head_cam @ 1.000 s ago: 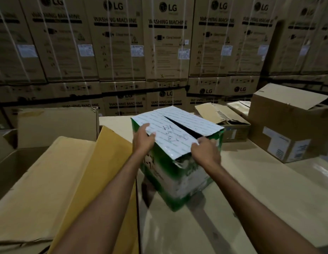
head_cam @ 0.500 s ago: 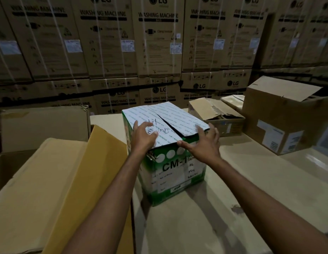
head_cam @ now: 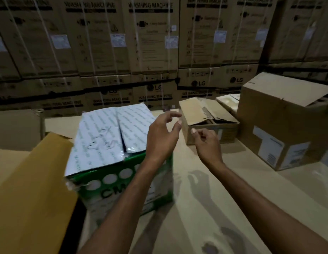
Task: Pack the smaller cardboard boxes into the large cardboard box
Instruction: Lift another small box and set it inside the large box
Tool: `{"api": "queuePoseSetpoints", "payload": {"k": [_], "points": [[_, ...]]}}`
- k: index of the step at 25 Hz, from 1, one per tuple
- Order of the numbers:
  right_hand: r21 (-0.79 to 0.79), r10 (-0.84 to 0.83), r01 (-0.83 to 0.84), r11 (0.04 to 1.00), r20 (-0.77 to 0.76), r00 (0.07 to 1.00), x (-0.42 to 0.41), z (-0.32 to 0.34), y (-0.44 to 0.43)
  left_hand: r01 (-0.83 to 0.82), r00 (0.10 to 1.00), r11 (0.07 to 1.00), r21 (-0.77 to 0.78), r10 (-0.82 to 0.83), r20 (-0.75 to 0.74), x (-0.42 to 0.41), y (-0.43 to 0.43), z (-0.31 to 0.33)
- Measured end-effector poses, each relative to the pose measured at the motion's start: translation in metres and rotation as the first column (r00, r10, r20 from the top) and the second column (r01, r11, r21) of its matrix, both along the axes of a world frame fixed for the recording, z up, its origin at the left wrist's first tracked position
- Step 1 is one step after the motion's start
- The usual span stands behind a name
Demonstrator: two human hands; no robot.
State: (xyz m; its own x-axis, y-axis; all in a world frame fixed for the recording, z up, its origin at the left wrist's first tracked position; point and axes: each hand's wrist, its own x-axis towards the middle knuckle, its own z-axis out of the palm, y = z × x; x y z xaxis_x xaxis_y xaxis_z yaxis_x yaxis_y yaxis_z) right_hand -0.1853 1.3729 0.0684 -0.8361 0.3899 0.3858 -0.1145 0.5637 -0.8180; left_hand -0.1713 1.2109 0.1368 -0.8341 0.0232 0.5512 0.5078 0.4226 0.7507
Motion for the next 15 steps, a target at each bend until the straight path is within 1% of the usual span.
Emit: {"api": "queuePoseSetpoints", "payload": {"k": [1,3,8,12,15], "points": [[0.009,-0.006,0.006,1.0,0.025,1.0,-0.015,-0.008,0.031,0.009,1.0,1.0,0.017,-0.01,0.006,-0.01,0.029,-0.006],[0.002,-0.011,0.011,1.0,0.07,0.997,-0.041,-0.019,0.086,0.014,0.998,0.999,0.043,-0.017,0.063,-0.033,0.077,-0.024],[-0.001,-0.018,0.019,1.0,0.155,0.988,-0.113,-0.028,0.183,-0.006,0.954,0.999,0.053,-0.01,0.301,-0.101,0.152,-0.069],[0.095,-0.055,0.036,0.995,0.211,0.976,-0.183,-0.049,0.233,-0.034,0.939,0.998,-0.057,0.052,0.34,-0.174,0.186,-0.091],[0.184,-0.08,0.022,0.983,0.311,0.947,-0.231,-0.065,0.26,-0.056,0.903,0.991,-0.12,0.102,0.418,-0.236,0.209,-0.11]]}}
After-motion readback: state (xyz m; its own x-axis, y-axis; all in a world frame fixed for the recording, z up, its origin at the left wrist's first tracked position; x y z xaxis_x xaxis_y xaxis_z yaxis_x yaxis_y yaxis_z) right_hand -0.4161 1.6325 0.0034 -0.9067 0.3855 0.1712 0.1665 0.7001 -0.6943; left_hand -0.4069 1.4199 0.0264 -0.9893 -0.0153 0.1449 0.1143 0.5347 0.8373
